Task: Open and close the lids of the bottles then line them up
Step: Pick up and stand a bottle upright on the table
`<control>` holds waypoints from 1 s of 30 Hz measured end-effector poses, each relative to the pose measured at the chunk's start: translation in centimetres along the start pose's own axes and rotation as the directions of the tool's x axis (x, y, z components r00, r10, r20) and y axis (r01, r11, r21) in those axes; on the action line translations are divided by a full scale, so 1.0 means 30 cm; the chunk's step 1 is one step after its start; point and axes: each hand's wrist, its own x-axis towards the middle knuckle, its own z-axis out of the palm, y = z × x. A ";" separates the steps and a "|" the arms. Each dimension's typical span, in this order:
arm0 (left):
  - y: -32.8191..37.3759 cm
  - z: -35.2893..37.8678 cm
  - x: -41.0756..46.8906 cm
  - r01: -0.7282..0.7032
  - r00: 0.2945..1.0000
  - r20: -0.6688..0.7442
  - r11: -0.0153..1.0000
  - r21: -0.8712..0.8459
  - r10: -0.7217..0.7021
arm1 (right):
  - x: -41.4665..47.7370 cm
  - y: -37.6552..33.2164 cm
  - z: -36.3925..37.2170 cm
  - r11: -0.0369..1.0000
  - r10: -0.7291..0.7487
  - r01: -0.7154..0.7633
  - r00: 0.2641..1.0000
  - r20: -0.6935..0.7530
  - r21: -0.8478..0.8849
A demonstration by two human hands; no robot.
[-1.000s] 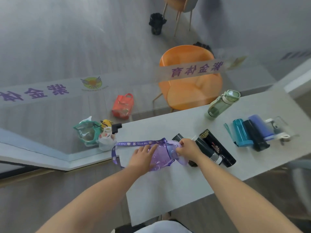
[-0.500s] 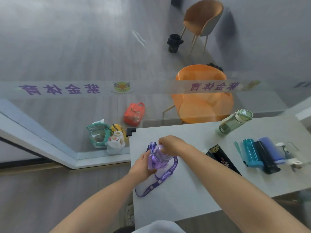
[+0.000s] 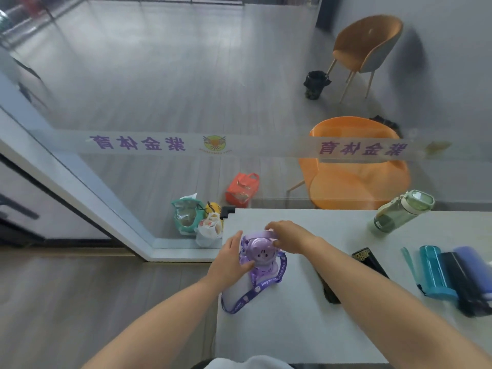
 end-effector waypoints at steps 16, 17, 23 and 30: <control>0.351 0.458 -0.197 0.330 0.925 -0.201 0.944 0.002 -0.322 | -0.387 0.669 0.145 0.989 0.002 -0.005 1.000 0.018 0.145; 0.376 0.491 -0.193 0.324 0.932 -0.178 0.946 0.012 -0.316 | -0.403 0.695 0.170 0.987 0.014 -0.016 1.000 0.018 0.160; 0.449 0.704 -0.140 0.276 0.961 0.011 0.961 0.027 -0.276 | -0.448 0.778 0.341 0.973 0.100 -0.120 0.989 0.107 0.199; 0.442 0.944 -0.089 0.327 0.934 0.180 0.940 -0.092 -0.308 | -0.416 0.773 0.515 0.974 0.139 -0.154 0.986 0.096 0.165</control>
